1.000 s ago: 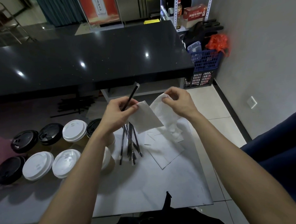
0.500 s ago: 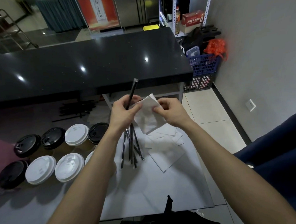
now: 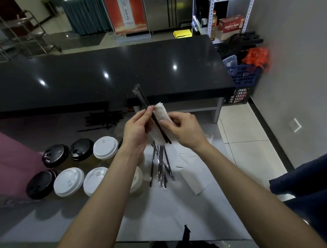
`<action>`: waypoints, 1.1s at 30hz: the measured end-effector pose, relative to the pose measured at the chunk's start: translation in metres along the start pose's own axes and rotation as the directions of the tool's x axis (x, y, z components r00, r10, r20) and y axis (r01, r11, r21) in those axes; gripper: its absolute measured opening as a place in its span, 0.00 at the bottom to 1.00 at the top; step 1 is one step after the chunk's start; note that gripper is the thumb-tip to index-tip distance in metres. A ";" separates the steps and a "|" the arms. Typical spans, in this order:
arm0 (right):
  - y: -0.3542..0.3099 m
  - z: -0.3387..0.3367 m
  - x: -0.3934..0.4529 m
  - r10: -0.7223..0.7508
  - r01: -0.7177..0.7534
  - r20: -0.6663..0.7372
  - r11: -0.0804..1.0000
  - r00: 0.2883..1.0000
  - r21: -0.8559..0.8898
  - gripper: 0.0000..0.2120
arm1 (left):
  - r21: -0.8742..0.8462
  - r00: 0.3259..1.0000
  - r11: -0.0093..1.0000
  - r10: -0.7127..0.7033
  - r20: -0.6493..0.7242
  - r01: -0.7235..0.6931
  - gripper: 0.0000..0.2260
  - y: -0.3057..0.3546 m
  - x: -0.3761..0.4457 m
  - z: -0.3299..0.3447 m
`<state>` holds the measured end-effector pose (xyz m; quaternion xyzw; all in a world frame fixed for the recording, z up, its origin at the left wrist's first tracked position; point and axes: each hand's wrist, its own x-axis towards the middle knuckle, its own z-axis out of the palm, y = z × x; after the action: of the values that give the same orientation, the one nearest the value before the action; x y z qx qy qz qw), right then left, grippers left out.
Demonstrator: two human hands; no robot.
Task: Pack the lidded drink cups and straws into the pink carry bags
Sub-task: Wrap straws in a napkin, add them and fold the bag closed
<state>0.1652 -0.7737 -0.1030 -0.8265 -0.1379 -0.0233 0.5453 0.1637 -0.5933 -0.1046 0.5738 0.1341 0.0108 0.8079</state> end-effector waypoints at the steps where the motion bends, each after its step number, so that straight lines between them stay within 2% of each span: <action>1: -0.007 0.005 0.002 -0.015 0.015 0.007 1.000 1.000 -0.013 0.09 | -0.005 1.000 1.000 0.012 -0.014 -0.012 0.15 0.005 -0.002 -0.005; 4: -0.030 0.020 0.009 -0.040 0.040 0.002 0.999 0.999 -0.029 0.05 | 0.002 0.998 0.999 0.049 -0.047 -0.049 0.10 0.027 -0.009 -0.022; 7: -0.058 0.039 0.017 -0.066 0.069 0.066 0.996 0.996 -0.048 0.07 | 0.026 0.993 0.995 0.097 -0.063 -0.095 0.08 0.055 -0.012 -0.046; 12: -0.115 0.078 0.036 -0.101 0.101 -0.002 0.991 0.995 -0.088 0.06 | 0.107 0.977 0.971 0.213 0.028 -0.215 0.11 0.117 -0.018 -0.102; 16: -0.181 0.124 0.051 -0.203 0.197 -0.066 0.977 0.977 -0.082 0.04 | 0.301 0.904 0.852 0.405 0.137 -0.427 0.09 0.190 -0.032 -0.185; 19: -0.228 0.181 0.056 -0.253 0.248 -0.095 0.967 0.963 -0.062 0.04 | 0.413 0.848 0.741 0.475 0.234 -0.529 0.08 0.239 -0.051 -0.261; 23: -0.280 0.267 0.056 -0.255 0.257 -0.101 0.966 0.962 0.010 0.04 | 0.503 0.861 0.700 0.434 0.265 -0.507 0.07 0.284 -0.075 -0.365; 26: -0.309 0.328 0.056 -0.266 0.270 -0.093 0.962 0.959 0.031 0.08 | 0.577 0.876 0.663 0.411 0.252 -0.477 0.07 0.305 -0.079 -0.439; 30: -0.337 0.384 0.057 -0.274 0.277 -0.074 0.961 0.959 0.029 0.09 | 0.740 0.870 0.495 0.422 0.254 -0.456 0.05 0.319 -0.071 -0.523; 33: -0.347 0.416 0.057 -0.272 0.273 -0.015 0.959 0.962 0.078 0.11 | 0.870 0.873 0.256 0.373 0.313 -0.421 0.06 0.320 -0.062 -0.570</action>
<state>0.0859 -0.2567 0.0503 -0.7773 -0.2502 -0.0942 0.5695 0.0169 0.0323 0.0311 0.9376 -0.0488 0.1242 0.3212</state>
